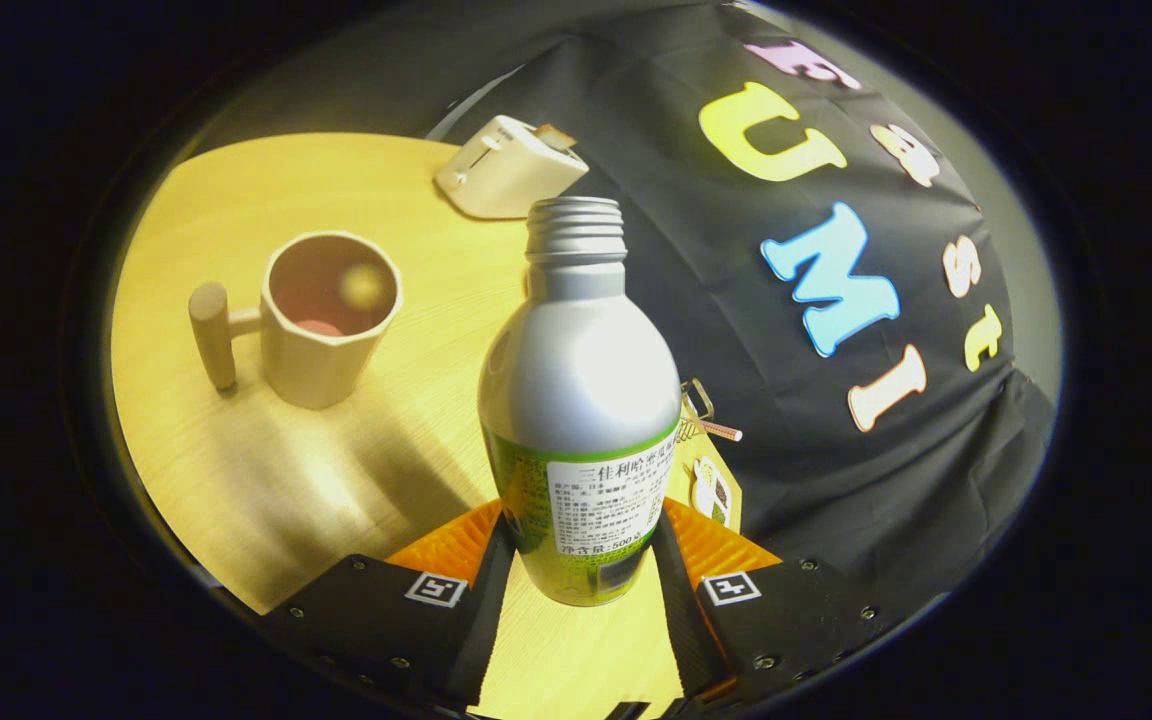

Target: Take the bottle from table, then pour the juice into the cup, finally place the bottle on the coaster

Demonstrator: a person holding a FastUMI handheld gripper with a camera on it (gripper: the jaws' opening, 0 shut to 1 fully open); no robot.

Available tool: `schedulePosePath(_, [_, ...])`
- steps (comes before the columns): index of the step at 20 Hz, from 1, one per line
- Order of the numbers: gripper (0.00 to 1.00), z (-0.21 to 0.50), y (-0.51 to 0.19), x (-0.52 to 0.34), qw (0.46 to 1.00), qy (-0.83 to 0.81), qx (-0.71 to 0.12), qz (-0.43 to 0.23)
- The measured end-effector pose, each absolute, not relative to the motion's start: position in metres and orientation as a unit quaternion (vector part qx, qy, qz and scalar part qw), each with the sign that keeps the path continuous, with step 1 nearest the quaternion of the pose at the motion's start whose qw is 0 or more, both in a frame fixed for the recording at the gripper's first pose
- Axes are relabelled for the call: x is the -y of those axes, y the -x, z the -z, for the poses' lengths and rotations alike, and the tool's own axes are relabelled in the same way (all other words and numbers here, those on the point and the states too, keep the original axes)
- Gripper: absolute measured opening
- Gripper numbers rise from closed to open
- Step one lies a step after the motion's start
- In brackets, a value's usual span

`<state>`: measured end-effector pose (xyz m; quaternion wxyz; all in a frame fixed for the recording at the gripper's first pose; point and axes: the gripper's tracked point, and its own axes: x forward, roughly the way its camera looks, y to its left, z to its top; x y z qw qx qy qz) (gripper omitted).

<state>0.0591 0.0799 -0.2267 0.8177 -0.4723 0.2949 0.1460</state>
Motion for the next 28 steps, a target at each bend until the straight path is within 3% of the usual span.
schedulePosePath(17, [0.71, 0.240, -0.063, -0.093, 0.675, 0.645, -0.295, -0.202])
schedulePosePath(28, [0.71, 0.238, -0.067, -0.090, 0.622, 0.685, -0.315, -0.212])
